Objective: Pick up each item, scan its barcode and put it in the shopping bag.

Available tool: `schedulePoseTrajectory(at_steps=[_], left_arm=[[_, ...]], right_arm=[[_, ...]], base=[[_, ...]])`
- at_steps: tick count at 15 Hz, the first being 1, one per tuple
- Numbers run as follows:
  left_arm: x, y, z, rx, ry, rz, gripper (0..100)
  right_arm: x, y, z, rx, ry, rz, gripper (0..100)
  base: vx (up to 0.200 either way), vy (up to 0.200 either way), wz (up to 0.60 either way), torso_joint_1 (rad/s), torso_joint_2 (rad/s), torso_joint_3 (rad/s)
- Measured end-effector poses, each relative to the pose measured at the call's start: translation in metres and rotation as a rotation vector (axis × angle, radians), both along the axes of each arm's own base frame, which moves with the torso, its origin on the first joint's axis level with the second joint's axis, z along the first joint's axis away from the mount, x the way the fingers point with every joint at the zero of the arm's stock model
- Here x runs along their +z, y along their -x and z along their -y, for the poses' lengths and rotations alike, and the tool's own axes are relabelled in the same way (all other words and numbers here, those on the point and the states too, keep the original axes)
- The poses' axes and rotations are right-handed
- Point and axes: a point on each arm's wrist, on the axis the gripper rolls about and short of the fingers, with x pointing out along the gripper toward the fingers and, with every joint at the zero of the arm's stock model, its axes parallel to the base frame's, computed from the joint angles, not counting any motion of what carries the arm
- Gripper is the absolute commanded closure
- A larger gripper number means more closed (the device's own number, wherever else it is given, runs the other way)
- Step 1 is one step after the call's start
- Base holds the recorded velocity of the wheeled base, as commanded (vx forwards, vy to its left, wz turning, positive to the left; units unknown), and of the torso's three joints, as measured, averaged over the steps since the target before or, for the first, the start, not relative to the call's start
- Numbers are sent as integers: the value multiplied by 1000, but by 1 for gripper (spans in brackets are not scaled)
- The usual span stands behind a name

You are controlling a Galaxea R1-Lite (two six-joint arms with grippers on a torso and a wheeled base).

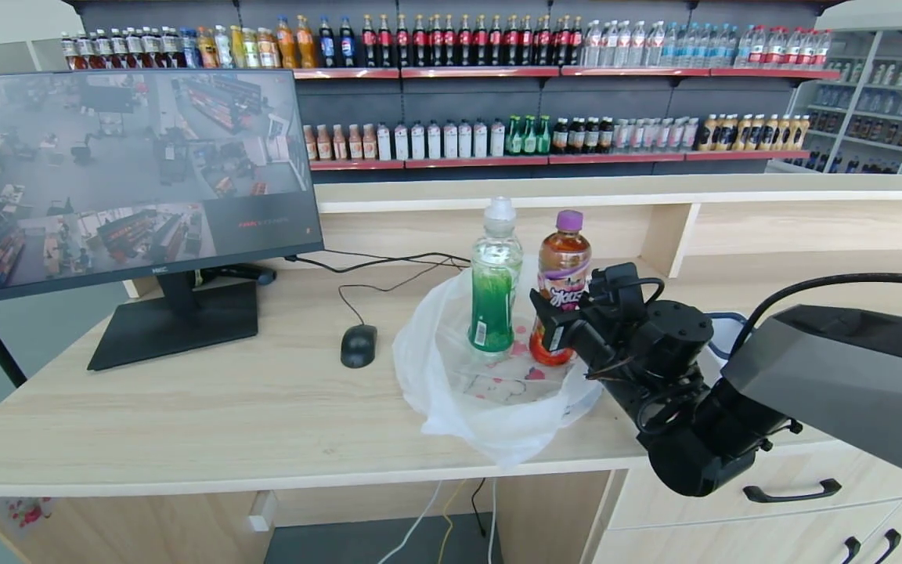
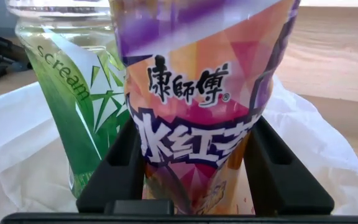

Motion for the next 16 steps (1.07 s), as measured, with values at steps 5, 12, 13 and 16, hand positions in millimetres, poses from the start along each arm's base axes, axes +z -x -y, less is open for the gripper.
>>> schedulePoseTrajectory(at_steps=[5, 12, 13, 16], left_arm=[[0, 0, 0, 0, 0, 0, 0], [0, 0, 0, 0, 0, 0, 0], [0, 0, 0, 0, 0, 0, 0], [0, 0, 0, 0, 0, 0, 0]], right_arm=[[-6, 0, 1, -2, 4, -14, 100], [-11, 3, 0, 3, 14, -37, 100], [-12, 4, -1, 6, 13, -43, 100], [-16, 5, -1, 8, 16, -58, 100]], base=[[0, 0, 0, 0, 0, 0], [0, 0, 0, 0, 0, 0], [0, 0, 0, 0, 0, 0], [0, 0, 0, 0, 0, 0]])
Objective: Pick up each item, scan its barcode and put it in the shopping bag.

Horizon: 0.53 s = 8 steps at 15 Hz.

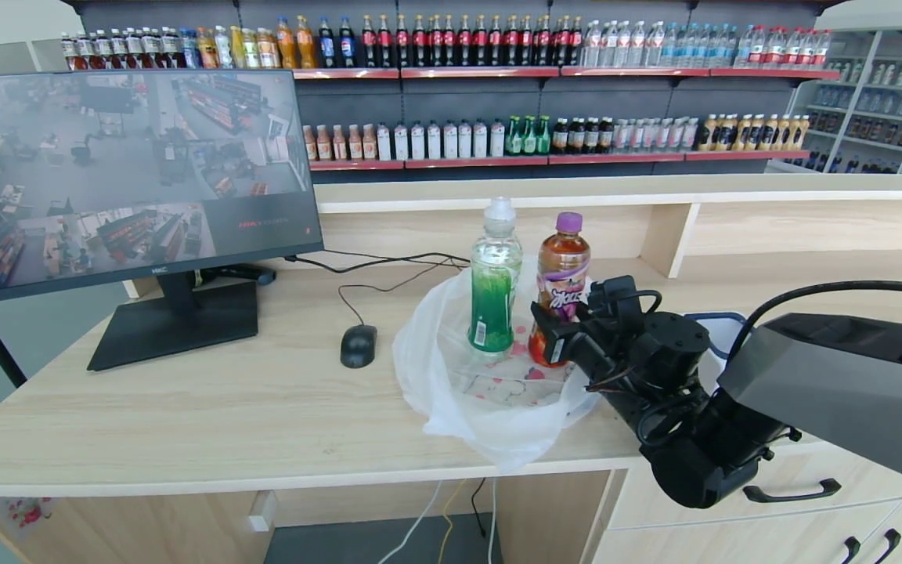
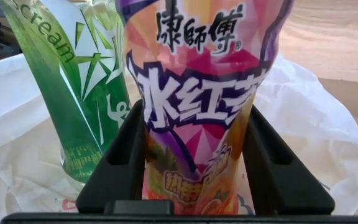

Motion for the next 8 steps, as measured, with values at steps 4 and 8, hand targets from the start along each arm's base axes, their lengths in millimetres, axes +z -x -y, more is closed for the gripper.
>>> schedulePoseTrajectory(at_steps=[4, 8], left_arm=[[0, 0, 0, 0, 0, 0, 0], [0, 0, 0, 0, 0, 0, 0]], right_arm=[[-3, 2, 1, 1, 1, -18, 100], [-5, 4, 0, 4, 4, -27, 0]], base=[[0, 0, 0, 0, 0, 0], [0, 0, 0, 0, 0, 0]])
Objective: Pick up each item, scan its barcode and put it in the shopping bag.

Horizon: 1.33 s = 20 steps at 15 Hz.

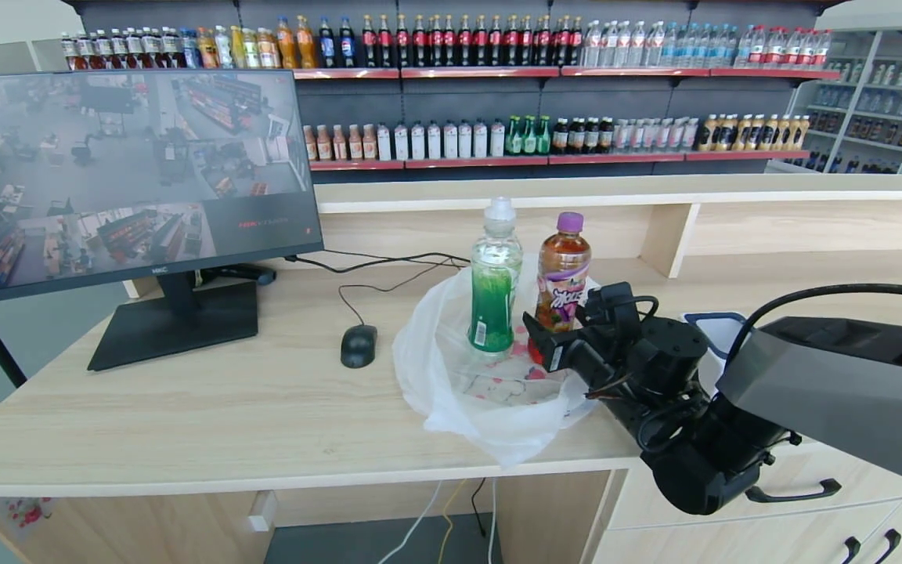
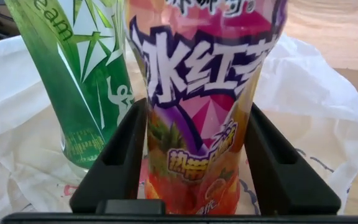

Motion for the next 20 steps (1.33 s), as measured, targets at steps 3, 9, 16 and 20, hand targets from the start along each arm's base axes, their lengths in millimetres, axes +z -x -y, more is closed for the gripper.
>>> schedulePoseTrajectory(at_steps=[3, 9, 16, 20], left_arm=[[0, 0, 0, 0, -1, 0, 0], [0, 0, 0, 0, -3, 0, 0], [0, 0, 0, 0, -2, 0, 0], [0, 0, 0, 0, -3, 0, 0]], right_arm=[[1, 6, -2, 12, -4, -10, 0], [19, 25, 6, 16, -19, -10, 0], [52, 58, 5, 58, -44, 33, 0], [61, 65, 1, 78, -58, 56, 0]], base=[[0, 0, 0, 0, 0, 0], [0, 0, 0, 0, 0, 0], [-86, 0, 0, 2, 2, 0], [-100, 0, 0, 2, 4, 0]])
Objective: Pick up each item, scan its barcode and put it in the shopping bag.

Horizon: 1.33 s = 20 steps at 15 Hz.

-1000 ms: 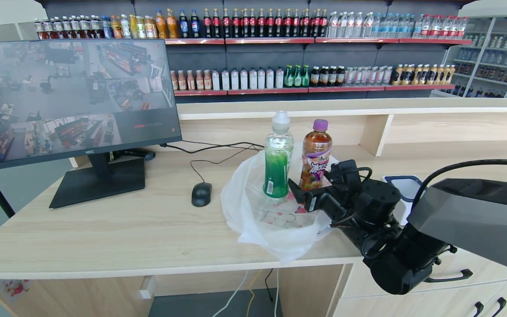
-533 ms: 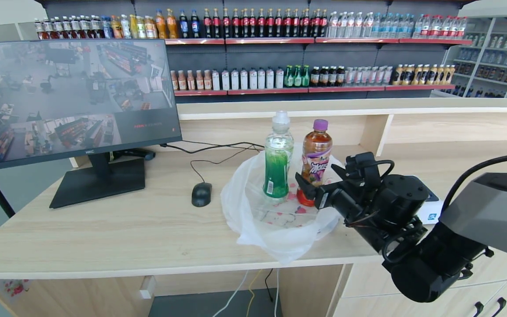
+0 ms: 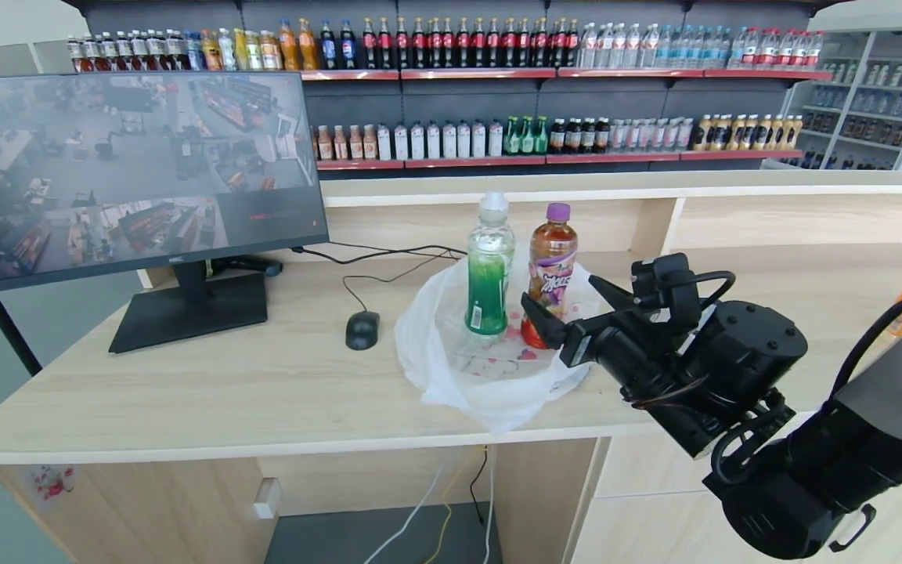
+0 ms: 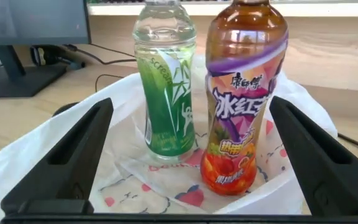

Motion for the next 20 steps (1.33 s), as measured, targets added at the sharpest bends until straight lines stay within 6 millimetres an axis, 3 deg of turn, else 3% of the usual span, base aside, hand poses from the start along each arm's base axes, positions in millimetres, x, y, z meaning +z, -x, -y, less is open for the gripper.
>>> schedulePoseTrajectory(at_steps=[4, 14, 20], left_arm=[[0, 0, 0, -1, -16, 0, 0], [0, 0, 0, -1, -14, 0, 0], [0, 0, 0, -2, -12, 0, 0]], right_arm=[[3, 1, 3, -11, -2, 1, 0], [15, 9, 9, -29, -24, 23, 0], [7, 21, 15, -67, -62, -48, 0]], base=[[0, 0, 0, 0, 0, 0], [0, -200, 0, 4, 4, 3], [0, -200, 0, 1, 4, 2]])
